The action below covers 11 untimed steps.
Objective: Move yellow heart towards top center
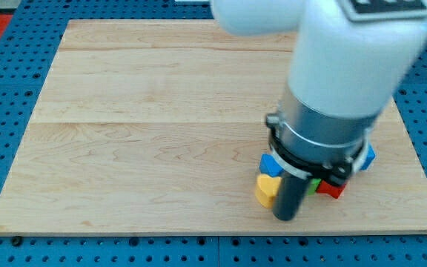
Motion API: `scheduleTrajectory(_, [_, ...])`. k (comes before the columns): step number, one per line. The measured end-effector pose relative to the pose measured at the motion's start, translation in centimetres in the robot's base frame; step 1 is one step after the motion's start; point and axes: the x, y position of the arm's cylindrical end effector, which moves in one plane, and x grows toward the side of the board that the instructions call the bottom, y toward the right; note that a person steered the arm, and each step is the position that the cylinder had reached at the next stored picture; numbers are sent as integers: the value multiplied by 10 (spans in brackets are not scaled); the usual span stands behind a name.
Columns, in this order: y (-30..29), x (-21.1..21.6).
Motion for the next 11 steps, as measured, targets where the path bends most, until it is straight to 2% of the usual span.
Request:
scheduleTrajectory(1, [-1,-11])
scheduleTrajectory(4, [-57,-65])
scheduleTrajectory(6, [-58,-132])
scheduleTrajectory(8, [-103,-149])
scheduleTrajectory(9, [-124,-171])
scheduleTrajectory(11, [-136,-242])
